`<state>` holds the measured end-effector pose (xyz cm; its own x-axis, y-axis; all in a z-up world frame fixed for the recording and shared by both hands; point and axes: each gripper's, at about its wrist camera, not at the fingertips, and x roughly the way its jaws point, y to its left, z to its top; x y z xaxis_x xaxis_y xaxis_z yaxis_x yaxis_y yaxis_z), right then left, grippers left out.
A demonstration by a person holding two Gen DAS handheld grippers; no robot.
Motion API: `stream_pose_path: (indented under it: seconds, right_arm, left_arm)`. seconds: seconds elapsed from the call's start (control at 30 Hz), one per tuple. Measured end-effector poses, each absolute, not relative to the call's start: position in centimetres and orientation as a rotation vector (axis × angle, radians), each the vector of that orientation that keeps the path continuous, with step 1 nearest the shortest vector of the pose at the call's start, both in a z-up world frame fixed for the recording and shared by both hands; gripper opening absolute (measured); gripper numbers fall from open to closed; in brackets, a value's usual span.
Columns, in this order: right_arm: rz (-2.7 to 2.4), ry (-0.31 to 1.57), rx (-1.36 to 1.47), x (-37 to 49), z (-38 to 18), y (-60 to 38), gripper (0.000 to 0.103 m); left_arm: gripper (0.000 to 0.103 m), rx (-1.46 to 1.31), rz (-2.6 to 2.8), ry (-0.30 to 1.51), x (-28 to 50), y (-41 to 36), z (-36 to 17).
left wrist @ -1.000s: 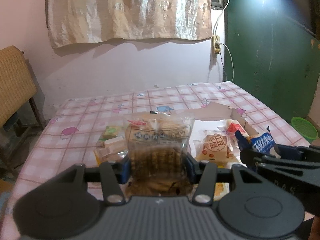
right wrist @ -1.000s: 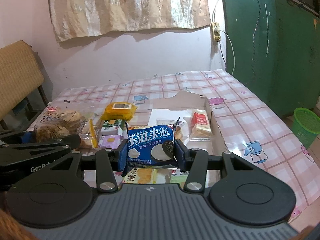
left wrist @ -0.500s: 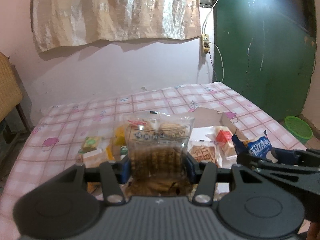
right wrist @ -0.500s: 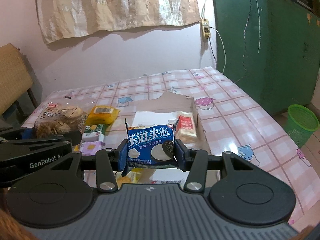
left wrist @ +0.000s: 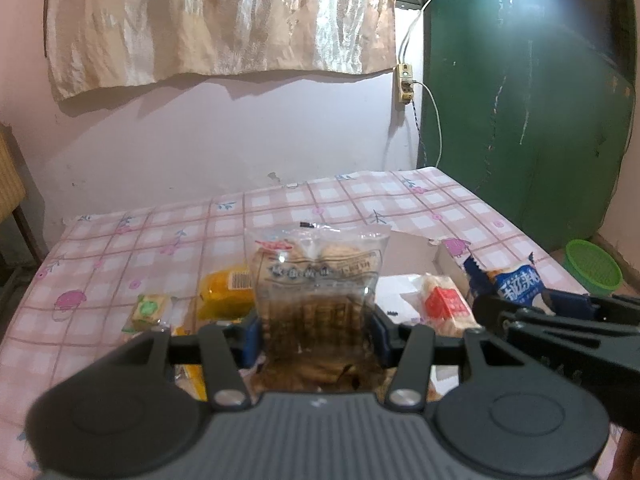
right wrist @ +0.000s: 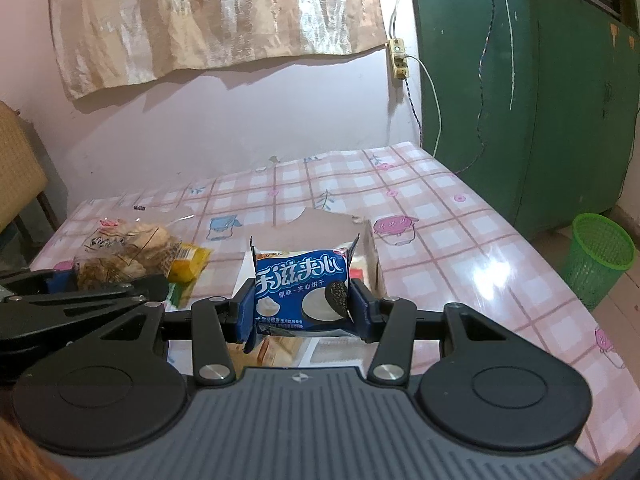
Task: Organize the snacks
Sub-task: 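Lift both held snacks and carry them toward the white box, then lower both snacks into the white box and open both tools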
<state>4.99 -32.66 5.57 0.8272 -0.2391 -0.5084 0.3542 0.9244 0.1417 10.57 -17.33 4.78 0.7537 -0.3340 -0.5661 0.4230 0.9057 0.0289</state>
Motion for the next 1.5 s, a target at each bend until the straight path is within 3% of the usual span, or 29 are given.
stream_pose_path:
  seconds: [1.3, 1.43, 1.5]
  right_arm:
    - [-0.345, 0.551, 0.264, 16.3, 3.6, -40.0, 0.060]
    - [-0.346, 0.533, 0.263, 16.4, 3.6, -40.2, 0.073]
    - [-0.343, 0.527, 0.264, 16.1, 3.7, -40.2, 0.075]
  left_arm:
    - [0.051, 0.043, -0.547, 0.702, 20.8, -22.4, 1.0]
    - [0.064, -0.020, -0.553, 0.723, 21.3, -21.7, 0.7]
    - [0.066, -0.020, -0.546, 0.716, 21.1, -21.5, 0.9]
